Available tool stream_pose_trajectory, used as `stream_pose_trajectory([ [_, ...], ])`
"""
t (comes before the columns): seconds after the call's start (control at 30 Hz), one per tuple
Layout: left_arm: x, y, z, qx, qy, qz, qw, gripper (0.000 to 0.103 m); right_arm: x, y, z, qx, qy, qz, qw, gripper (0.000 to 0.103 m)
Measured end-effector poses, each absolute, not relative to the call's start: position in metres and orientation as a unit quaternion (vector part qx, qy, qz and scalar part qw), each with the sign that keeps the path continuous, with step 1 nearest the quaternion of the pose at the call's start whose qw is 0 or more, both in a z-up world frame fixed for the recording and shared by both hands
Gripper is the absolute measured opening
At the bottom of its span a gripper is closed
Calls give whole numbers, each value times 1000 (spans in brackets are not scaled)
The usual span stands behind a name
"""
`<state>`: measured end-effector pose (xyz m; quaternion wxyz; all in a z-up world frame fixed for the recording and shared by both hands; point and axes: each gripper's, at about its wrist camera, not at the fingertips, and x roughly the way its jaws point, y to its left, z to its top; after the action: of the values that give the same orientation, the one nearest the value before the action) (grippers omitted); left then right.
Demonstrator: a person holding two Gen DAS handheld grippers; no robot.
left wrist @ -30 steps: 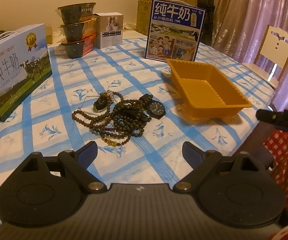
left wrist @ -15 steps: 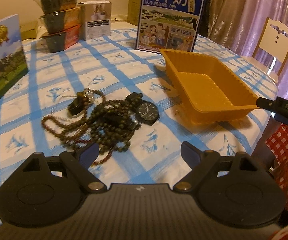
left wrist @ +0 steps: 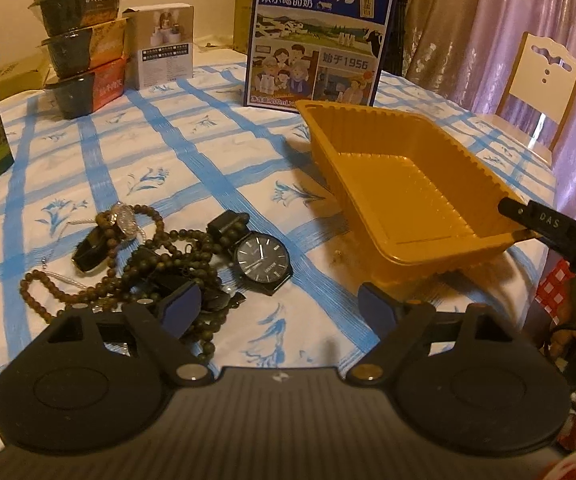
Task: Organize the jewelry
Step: 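Tilt the orange tray up with the right tool while the left tool approaches the black watch, then close the left tool on the black wristwatch and lift it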
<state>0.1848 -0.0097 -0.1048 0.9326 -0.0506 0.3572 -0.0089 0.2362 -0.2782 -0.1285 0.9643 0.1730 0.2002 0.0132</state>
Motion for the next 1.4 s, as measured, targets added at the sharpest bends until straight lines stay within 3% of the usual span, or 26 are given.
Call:
stream_pose_trajectory([
  [0.47,194,-15,-115,-46,360,-11,932,82,253,-271,-136,174,191,16,966,13],
  [0.93,212,-19,-122,-53,352,6,935,72,246,-286,-118,144,191,2,971,11],
  [1.23,236,-18,-132,-61,352,53,933,70,247,-289,-121,150,193,1,970,12],
  [1.4,247,-18,-139,-63,357,68,929,63,248,-290,-121,148,193,2,970,12],
])
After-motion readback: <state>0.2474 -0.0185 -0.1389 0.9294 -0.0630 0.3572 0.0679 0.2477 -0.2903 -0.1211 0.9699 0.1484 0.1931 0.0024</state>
